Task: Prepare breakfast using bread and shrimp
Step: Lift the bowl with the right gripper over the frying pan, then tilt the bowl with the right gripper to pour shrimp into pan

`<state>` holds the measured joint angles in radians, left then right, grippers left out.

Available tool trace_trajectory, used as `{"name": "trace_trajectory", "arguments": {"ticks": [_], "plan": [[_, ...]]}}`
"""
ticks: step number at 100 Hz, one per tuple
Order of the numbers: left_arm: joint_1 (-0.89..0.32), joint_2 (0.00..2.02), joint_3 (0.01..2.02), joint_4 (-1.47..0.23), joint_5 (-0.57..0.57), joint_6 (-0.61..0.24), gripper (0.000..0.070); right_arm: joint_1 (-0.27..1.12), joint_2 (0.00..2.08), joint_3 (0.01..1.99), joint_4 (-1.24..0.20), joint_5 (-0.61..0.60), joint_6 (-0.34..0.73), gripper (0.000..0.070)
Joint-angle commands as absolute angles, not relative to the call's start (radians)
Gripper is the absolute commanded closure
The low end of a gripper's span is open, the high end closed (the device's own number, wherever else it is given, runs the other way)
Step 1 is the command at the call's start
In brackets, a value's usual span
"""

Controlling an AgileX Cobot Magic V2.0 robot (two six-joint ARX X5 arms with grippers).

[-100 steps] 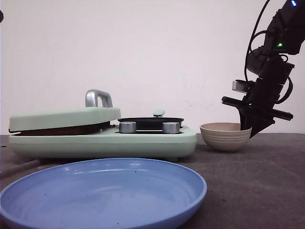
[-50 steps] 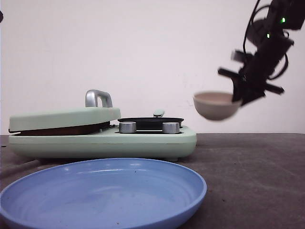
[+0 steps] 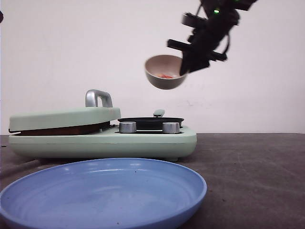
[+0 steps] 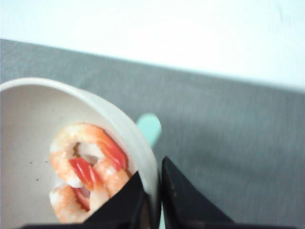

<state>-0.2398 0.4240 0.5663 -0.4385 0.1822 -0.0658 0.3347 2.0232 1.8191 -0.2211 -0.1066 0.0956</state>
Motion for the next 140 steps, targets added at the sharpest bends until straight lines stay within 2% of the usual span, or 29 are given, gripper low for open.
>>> {"name": "trace_trajectory", "arguments": {"ticks": [1,21,34,48,59,82,104,140], "plan": [[-0.242,0.424,0.569,-0.431,0.180,-0.059,0.0277,0.361,2.041,1.844,-0.169,-0.051,-0.020,0.0696],[-0.242,0.424,0.569,-0.435,0.179,-0.030,0.0278,0.423,2.046,1.816,-0.059,0.093,-0.245,0.0696],[-0.242,0.424,0.569,-0.436,0.180,-0.026,0.0278,0.444,2.047,1.747,0.087,0.180,-0.327,0.0696],[-0.242,0.424,0.569,-0.456,0.180,-0.009,0.0277,0.470,2.047,1.666,0.262,0.244,-0.387,0.0696],[-0.242,0.424,0.569,-0.480,0.180,-0.007,0.0277,0.489,2.047,1.599,0.387,0.237,-0.402,0.0696],[-0.242,0.424,0.569,-0.480,0.180,-0.007,0.0278,0.521,2.047,1.459,0.752,0.271,-0.414,0.0696],[-0.242,0.424,0.569,-0.480,0.180,0.005,0.0278,0.530,2.047,1.339,1.089,0.339,-0.501,0.0696],[-0.242,0.424,0.569,-0.479,0.180,0.008,0.0278,0.527,2.047,1.325,1.078,0.339,-0.509,0.0695]]}}
